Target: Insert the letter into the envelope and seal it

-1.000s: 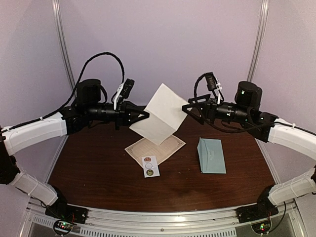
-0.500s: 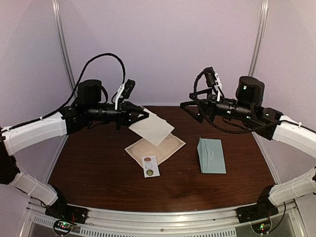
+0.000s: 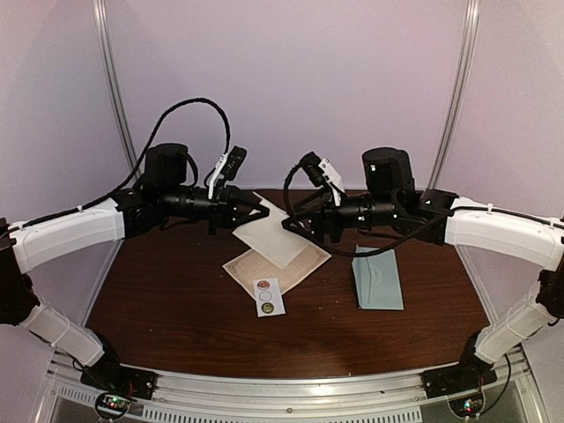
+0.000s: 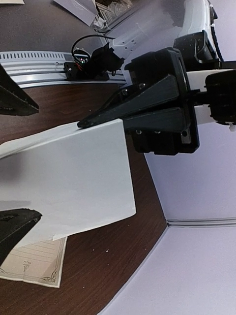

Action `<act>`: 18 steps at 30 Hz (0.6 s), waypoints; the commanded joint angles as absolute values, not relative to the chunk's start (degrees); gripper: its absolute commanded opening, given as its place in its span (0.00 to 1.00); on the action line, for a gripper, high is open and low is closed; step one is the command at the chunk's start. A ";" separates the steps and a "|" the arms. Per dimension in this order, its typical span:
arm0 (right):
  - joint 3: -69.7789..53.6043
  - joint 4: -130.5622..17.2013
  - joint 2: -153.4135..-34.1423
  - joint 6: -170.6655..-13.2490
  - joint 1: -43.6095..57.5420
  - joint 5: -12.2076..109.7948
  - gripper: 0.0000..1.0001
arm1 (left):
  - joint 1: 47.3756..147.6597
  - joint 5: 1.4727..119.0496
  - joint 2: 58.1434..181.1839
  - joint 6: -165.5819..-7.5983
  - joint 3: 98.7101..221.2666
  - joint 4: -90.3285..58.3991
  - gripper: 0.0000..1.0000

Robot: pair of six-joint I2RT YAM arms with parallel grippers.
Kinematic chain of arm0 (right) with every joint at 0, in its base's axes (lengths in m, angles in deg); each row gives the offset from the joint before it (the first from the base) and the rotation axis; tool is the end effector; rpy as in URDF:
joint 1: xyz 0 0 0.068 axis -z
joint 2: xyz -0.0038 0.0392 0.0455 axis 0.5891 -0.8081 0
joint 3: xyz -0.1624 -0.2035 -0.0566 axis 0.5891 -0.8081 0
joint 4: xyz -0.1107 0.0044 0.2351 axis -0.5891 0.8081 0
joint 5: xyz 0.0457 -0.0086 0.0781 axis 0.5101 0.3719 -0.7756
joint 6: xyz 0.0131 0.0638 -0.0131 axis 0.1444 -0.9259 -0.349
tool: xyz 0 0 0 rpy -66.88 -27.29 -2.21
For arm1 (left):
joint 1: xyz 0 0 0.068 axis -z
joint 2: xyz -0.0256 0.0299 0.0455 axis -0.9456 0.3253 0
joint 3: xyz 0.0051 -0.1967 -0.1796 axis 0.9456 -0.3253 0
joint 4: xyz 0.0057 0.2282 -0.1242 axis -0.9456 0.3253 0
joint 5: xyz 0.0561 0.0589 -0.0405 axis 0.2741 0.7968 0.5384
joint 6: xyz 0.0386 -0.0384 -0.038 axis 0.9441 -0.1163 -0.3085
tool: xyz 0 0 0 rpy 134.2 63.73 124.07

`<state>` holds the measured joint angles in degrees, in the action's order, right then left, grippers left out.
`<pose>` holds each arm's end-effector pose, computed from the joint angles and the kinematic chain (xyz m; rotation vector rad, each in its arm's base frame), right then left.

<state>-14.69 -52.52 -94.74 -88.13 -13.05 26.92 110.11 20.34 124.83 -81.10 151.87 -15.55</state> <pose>0.2087 0.2810 0.3355 -1.1129 1.6525 1.0903 0.2341 -0.2407 0.3278 1.1291 1.5834 -1.3028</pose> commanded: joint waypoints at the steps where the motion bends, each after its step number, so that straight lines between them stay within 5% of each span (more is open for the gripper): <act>1: -12.04 -50.09 -95.93 -85.88 -13.39 27.69 0.63 | 110.13 16.21 125.44 -80.09 154.24 -16.22 0.00; 10: -10.13 -47.85 -98.79 -85.89 -14.48 24.99 0.41 | 110.13 15.96 125.88 -79.86 154.44 -15.80 0.00; 16: -10.72 -48.57 -98.51 -85.90 -14.80 26.33 0.00 | 110.13 18.38 125.70 -79.11 154.80 -14.54 0.00; 18: -11.56 -49.15 -97.50 -85.93 -14.74 27.19 0.00 | 110.13 21.18 125.10 -78.10 155.25 -12.86 0.09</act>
